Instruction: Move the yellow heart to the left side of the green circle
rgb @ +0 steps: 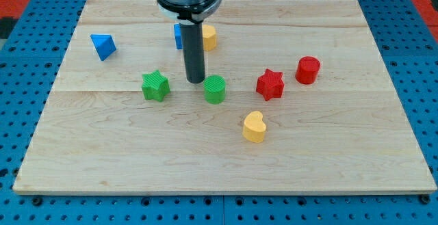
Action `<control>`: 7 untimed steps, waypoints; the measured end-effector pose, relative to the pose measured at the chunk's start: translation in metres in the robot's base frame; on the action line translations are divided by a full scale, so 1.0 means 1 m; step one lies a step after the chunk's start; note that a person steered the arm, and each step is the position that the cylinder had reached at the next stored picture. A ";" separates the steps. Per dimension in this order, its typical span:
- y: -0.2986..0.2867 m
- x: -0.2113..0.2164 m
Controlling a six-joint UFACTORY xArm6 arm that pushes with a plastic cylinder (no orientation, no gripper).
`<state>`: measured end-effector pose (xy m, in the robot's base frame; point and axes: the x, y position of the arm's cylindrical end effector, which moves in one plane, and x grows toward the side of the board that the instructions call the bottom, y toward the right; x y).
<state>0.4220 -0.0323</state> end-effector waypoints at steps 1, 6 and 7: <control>0.033 0.025; 0.008 0.129; 0.038 0.150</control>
<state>0.5716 0.0059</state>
